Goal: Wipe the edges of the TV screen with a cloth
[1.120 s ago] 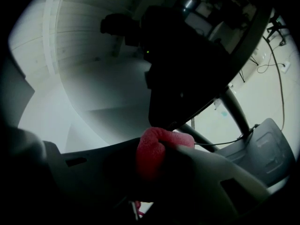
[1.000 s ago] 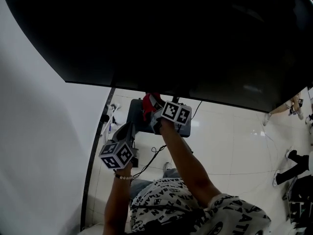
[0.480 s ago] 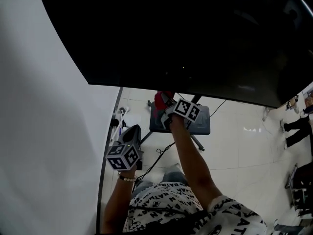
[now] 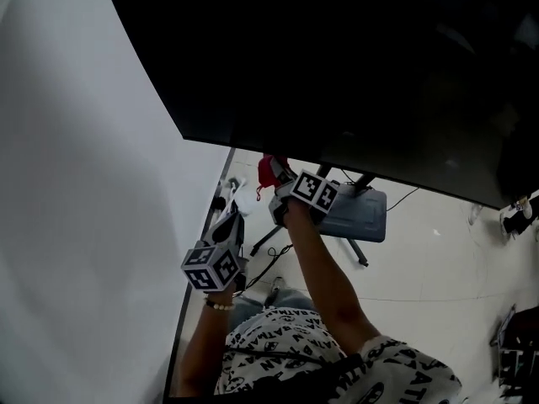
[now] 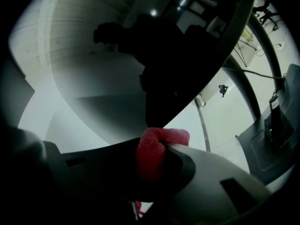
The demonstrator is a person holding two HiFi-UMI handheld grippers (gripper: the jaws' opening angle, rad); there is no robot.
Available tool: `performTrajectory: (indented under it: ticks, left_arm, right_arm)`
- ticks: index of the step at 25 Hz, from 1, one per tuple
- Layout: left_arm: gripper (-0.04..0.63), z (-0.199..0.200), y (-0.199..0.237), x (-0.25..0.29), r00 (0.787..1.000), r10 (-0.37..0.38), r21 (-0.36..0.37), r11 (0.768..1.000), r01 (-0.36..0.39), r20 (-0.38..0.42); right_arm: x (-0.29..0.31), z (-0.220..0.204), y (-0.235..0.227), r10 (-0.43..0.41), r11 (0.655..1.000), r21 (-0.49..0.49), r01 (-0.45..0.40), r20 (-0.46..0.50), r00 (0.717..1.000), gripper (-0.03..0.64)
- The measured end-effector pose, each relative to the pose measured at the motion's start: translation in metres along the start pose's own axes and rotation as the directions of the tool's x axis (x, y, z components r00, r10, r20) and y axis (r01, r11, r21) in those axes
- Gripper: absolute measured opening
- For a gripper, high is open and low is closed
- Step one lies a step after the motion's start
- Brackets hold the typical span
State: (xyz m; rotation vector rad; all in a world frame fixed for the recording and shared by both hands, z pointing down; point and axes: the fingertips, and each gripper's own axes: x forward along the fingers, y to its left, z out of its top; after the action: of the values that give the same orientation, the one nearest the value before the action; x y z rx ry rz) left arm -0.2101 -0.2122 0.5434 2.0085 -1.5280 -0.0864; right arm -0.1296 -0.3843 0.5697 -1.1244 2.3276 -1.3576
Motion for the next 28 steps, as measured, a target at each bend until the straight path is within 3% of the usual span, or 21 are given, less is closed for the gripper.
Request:
performTrajectory:
  ticks: [4, 9, 16, 20, 25, 28]
  left_arm:
    - [0.000, -0.021, 0.032, 0.018, 0.999, 0.031, -0.048, 0.998, -0.031, 0.012]
    - [0.000, 0.009, 0.071, -0.011, 0.997, 0.074, -0.062, 0.995, -0.072, 0.036]
    - [0.000, 0.049, 0.115, -0.030, 0.997, 0.053, -0.029, 0.998, -0.051, 0.062]
    - [0.000, 0.065, 0.135, -0.045, 0.996, 0.035, -0.028, 0.999, -0.032, 0.078]
    - [0.000, 0.069, 0.157, -0.061, 0.996, 0.027, -0.046, 0.999, -0.023, 0.087]
    - [0.000, 0.066, 0.166, -0.065, 0.996, 0.025, -0.054, 0.998, -0.021, 0.084]
  right_arm:
    - [0.040, -0.023, -0.016, 0.016, 1.000, -0.005, -0.016, -0.044, 0.999, 0.060]
    - [0.078, -0.047, 0.035, 0.049, 0.999, -0.005, -0.050, -0.070, 0.996, 0.060]
    - [0.136, -0.084, 0.082, 0.087, 0.996, -0.016, -0.089, -0.095, 0.992, 0.060]
    - [0.173, -0.106, 0.114, 0.081, 0.985, -0.140, -0.102, -0.147, 0.986, 0.060]
    - [0.198, -0.130, 0.111, -0.027, 0.945, -0.326, -0.032, -0.174, 0.984, 0.060]
    - [0.208, -0.143, 0.113, -0.058, 0.885, -0.464, -0.045, -0.206, 0.977, 0.060]
